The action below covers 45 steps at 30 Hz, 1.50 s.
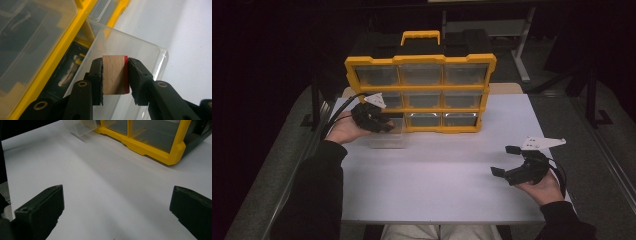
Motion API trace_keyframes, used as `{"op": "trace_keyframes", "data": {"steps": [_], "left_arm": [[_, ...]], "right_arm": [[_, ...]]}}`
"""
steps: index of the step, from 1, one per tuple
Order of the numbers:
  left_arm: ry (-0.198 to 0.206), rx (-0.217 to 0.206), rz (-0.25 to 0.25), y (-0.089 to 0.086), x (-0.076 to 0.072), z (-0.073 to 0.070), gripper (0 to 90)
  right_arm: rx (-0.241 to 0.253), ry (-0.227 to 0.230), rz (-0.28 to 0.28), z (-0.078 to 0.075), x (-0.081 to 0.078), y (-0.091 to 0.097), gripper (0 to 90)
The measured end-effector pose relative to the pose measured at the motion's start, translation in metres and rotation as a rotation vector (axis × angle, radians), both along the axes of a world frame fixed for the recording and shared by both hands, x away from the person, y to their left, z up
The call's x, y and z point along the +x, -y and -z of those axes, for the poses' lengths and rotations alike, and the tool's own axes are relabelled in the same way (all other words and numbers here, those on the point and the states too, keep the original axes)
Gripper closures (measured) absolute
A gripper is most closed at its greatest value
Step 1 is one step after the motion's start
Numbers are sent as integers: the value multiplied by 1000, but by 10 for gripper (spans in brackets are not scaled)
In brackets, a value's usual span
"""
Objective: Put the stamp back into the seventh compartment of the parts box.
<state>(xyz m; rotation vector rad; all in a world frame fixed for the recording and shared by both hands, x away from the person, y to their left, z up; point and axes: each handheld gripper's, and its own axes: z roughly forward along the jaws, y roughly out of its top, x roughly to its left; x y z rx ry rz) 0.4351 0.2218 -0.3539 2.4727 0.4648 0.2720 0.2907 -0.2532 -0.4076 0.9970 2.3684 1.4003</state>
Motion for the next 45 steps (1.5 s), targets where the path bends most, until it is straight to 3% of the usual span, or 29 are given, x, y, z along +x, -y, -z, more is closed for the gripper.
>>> {"op": "trace_keyframes", "data": {"steps": [7, 17, 26, 32, 45], "left_arm": [[10, 33, 7, 5, 0, 4, 632], [54, 28, -13, 3, -7, -3, 511], [72, -11, -14, -2, -15, -13, 445], [40, -63, -7, -11, -22, -15, 370], [37, -92, -17, -23, -30, -16, 229]], "right_arm": [[1, 3, -1, 0, 0, 0, 0], [-2, 1, -1, 0, 0, 0, 0], [-5, 1, -1, 0, 0, -1, 0], [-6, -2, 0, 0, -1, -2, 0], [-5, -3, -1, 0, 0, -1, 0]]}}
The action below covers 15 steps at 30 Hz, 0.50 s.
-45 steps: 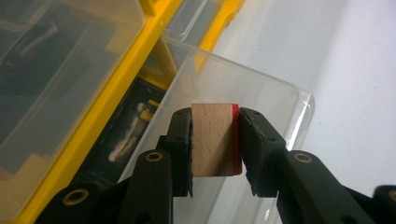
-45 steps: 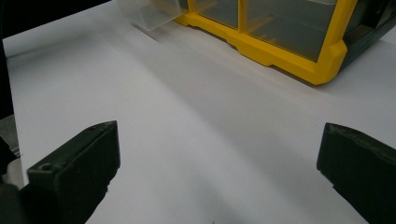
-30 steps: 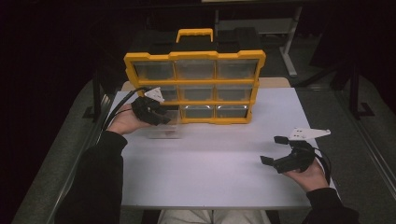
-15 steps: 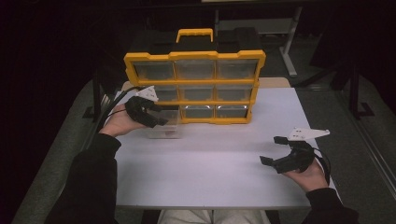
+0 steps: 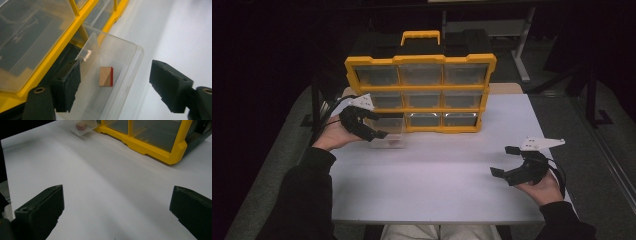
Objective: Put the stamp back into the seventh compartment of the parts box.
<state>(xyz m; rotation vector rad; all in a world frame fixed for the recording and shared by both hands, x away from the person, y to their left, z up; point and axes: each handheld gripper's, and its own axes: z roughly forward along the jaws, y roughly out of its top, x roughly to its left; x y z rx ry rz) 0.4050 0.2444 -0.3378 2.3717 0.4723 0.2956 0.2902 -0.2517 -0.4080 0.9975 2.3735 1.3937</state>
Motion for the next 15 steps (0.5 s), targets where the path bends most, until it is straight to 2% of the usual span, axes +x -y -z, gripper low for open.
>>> {"op": "trace_keyframes", "data": {"steps": [8, 15], "left_arm": [[-15, -29, -28, -10, -5, 0, 137], [10, -42, -60, -18, -12, -1, 90]], "right_arm": [[1, -1, 1, 0, 0, 0, 0], [-1, -1, 0, 0, 0, 0, 0]]}}
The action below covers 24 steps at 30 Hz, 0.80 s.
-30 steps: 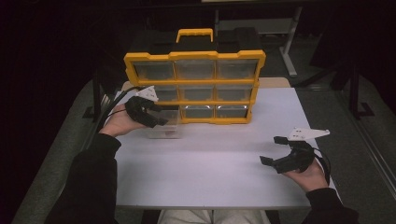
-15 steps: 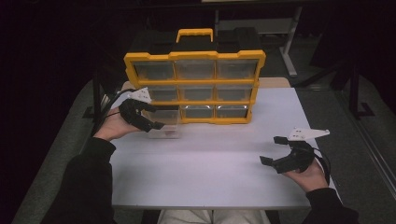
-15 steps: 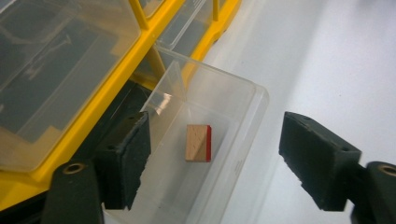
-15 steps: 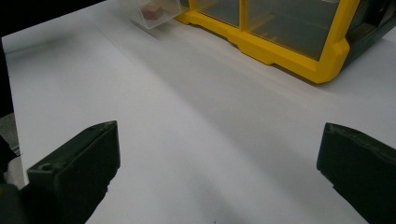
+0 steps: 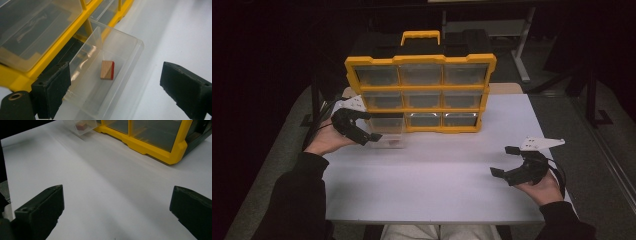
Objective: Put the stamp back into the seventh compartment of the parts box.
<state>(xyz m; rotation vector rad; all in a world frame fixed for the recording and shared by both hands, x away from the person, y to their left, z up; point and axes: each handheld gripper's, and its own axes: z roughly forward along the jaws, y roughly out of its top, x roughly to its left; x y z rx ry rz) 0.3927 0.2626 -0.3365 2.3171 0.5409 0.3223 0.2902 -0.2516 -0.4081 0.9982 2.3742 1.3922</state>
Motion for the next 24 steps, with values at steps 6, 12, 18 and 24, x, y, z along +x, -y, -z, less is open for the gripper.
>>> {"op": "trace_keyframes", "data": {"steps": [6, 12, 18, 24], "left_arm": [[6, -24, -19, -9, -8, 1, 54], [31, -64, -56, -20, -16, 2, 0], [31, -84, -71, -28, -20, 7, 0], [66, -108, -91, -39, -31, 9, 0]], "right_arm": [[-1, -1, 1, 0, 0, 0, 0], [-2, -2, 2, 0, 0, 0, 0], [-2, -2, 3, 0, 0, 0, 0], [-6, -1, 2, 1, 1, 0, 0]]}}
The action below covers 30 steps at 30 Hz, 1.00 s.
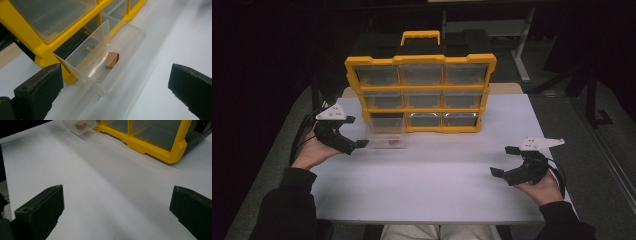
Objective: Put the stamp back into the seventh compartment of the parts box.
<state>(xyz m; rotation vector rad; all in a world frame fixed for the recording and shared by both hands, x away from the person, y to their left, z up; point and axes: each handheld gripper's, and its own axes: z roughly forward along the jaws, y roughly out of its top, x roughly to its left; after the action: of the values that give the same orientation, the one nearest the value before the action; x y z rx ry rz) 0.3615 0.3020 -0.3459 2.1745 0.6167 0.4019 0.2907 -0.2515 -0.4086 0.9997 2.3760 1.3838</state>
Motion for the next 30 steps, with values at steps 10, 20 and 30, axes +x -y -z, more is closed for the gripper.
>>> {"op": "trace_keyframes", "data": {"steps": [10, 20, 30], "left_arm": [[20, -4, -9, -8, -13, 7, 0], [24, -19, -8, -11, -24, 15, 0], [9, -65, -15, -17, -35, 26, 0]], "right_arm": [[-2, -3, -2, 0, 0, 0, 0], [-4, -3, -4, 1, 0, -1, 0], [-4, -5, -3, 1, 0, -1, 0]]}}
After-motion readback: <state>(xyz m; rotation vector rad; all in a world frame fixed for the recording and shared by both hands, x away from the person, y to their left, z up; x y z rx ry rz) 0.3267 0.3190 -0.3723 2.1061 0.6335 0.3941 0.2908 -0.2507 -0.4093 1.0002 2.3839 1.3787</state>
